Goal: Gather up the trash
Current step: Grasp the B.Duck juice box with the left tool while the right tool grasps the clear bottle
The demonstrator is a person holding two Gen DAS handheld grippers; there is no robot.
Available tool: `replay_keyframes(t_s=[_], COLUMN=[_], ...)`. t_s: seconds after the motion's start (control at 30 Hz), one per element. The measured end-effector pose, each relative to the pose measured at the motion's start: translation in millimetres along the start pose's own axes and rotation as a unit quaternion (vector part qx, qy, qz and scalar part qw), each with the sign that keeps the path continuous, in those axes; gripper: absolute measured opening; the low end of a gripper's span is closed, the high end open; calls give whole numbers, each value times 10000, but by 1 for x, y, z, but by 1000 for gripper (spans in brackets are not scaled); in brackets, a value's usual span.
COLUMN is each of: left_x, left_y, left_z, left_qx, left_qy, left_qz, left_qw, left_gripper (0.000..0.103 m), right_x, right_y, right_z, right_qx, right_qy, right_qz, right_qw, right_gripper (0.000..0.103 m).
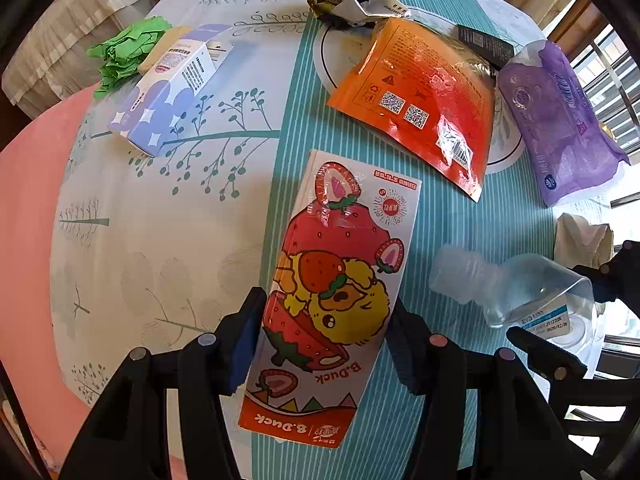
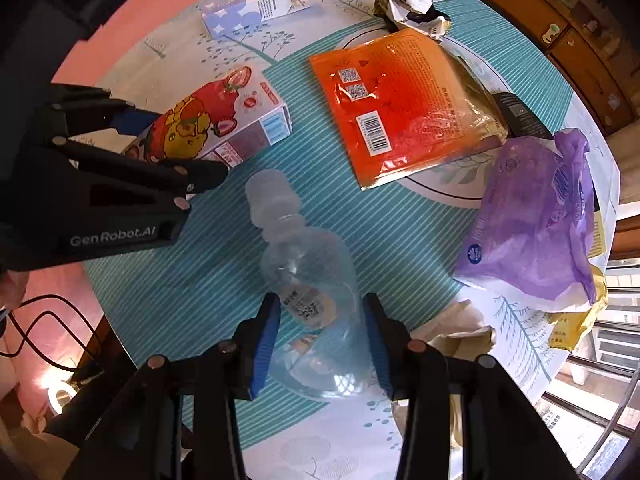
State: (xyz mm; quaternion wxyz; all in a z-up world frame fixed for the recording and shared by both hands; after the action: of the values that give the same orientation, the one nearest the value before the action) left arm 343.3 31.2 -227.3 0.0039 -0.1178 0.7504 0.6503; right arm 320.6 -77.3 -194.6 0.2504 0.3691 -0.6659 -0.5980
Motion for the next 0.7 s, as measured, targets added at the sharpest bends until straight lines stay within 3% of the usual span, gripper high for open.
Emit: replay_keyframes(t_s=[0.2, 0.47, 0.7], left_x=[17, 39, 60], left_y=[2, 35, 66], left_z=[2, 10, 18], left_qx=[7, 461, 715], left_qy=[137, 609, 726], left_qz=[-182, -627, -783], left_qw=[9997, 9951, 9917], left_gripper=[55, 54, 54], right_x=[0, 3, 4], right_y=[2, 19, 49], right_z=[4, 2, 14], right_qx=[-322, -607, -712], right_qy=[-322, -1031, -1594], right_qz=[-128, -366, -596], right_qw=[9989, 9921, 9828], right_gripper=[32, 31, 31])
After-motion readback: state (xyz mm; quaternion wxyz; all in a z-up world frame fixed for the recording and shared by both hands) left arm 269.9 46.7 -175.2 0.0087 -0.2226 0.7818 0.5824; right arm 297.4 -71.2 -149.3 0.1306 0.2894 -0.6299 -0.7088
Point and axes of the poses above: each gripper's, at about its wrist camera, not at the fingertips, and y roughly against the way its jaws point, z to its left, x to its underside, the point moved 8 cm from there along -y, roughly the way its jaws point, and after that the axes turned 7 degrees about x, right-handed, at the moved point
